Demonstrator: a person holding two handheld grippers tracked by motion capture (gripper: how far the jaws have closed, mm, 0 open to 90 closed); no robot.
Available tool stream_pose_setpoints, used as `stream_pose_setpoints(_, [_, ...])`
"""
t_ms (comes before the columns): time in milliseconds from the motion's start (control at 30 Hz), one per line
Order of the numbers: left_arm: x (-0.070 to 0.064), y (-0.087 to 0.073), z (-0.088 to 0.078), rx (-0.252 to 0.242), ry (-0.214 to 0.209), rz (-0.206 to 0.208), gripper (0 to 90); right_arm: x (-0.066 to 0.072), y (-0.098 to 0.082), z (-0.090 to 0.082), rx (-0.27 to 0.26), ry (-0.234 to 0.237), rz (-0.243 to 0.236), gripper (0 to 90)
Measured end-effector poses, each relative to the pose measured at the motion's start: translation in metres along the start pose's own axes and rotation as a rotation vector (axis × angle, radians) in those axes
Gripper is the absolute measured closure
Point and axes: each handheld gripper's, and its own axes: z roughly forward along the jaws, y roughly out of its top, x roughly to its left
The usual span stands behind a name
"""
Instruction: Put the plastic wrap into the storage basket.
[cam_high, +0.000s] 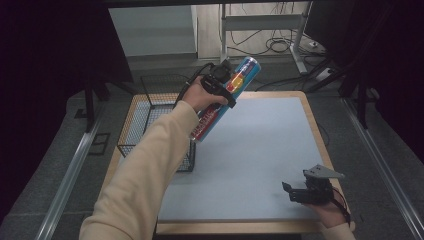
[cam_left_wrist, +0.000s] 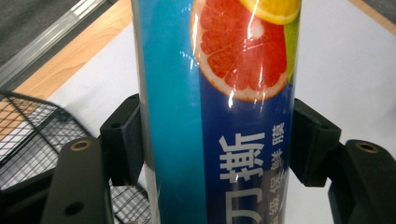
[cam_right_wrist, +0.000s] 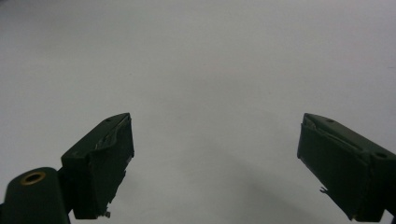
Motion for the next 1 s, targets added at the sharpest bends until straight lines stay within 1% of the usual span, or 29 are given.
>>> stream_pose_setpoints(67, [0.006,-0.003,-0.001,0.005,0.013,-0.001,32.1,-0.001,0.000,0.000,-0.002,-0.002,0.003,10.7])
stream_pose_setpoints(100, [0.012,-0.007,-0.001,0.007,0.017,-0.015,32.1,-0.002,0.000,-0.001,-0.004,-0.001,0.006,10.7])
stream_pose_setpoints(133, [0.012,-0.007,-0.001,0.007,0.017,-0.015,32.1,-0.002,0.000,-0.001,-0.004,-0.001,0.006,10.7])
stream_pose_setpoints(167, [0.016,-0.010,-0.001,0.002,0.019,-0.031,32.1,-0.002,0.000,-0.001,-0.006,-0.002,0.008,10.7])
stream_pose_setpoints(200, [0.019,-0.012,-0.002,0.007,0.020,-0.031,32.1,-0.002,0.000,-0.002,-0.010,-0.005,0.007,10.7])
stream_pose_setpoints(233, [0.023,-0.015,-0.002,0.007,0.031,-0.034,32.1,-0.002,0.000,-0.002,-0.012,-0.008,0.004,10.7])
stream_pose_setpoints(267, [0.023,-0.015,-0.002,0.007,0.031,-0.034,32.1,-0.002,0.000,-0.002,-0.010,-0.009,0.005,10.7])
stream_pose_setpoints(300, [0.028,-0.020,-0.003,0.010,0.046,-0.041,32.1,-0.002,0.000,-0.002,-0.009,-0.008,0.005,10.7])
stream_pose_setpoints(333, [0.030,-0.022,-0.003,0.006,0.046,-0.051,32.1,-0.002,0.000,-0.002,-0.006,-0.006,0.006,10.7])
stream_pose_setpoints(367, [0.030,-0.022,-0.003,0.006,0.046,-0.051,32.1,-0.002,0.000,-0.002,-0.006,-0.006,0.006,10.7])
stream_pose_setpoints(433, [0.036,-0.029,-0.004,0.000,0.049,-0.071,32.1,-0.002,0.001,-0.001,-0.006,-0.007,0.000,10.7])
stream_pose_setpoints(467, [0.038,-0.031,-0.004,0.005,0.054,-0.071,32.1,-0.002,0.001,-0.001,-0.007,-0.006,-0.001,10.7])
stream_pose_setpoints(500, [0.040,-0.033,-0.003,0.004,0.055,-0.079,32.1,-0.002,0.000,-0.001,-0.006,-0.006,0.002,10.7])
stream_pose_setpoints(667, [0.045,-0.040,-0.003,0.011,0.068,-0.087,32.1,-0.002,0.000,-0.001,-0.007,-0.008,0.004,10.7])
stream_pose_setpoints(800, [0.051,-0.047,-0.001,0.017,0.073,-0.097,32.1,-0.001,0.000,-0.001,-0.001,-0.009,-0.004,10.7])
stream_pose_setpoints(1000, [0.058,-0.053,0.000,0.023,0.083,-0.106,32.1,-0.001,0.000,-0.001,0.000,-0.012,-0.004,10.7])
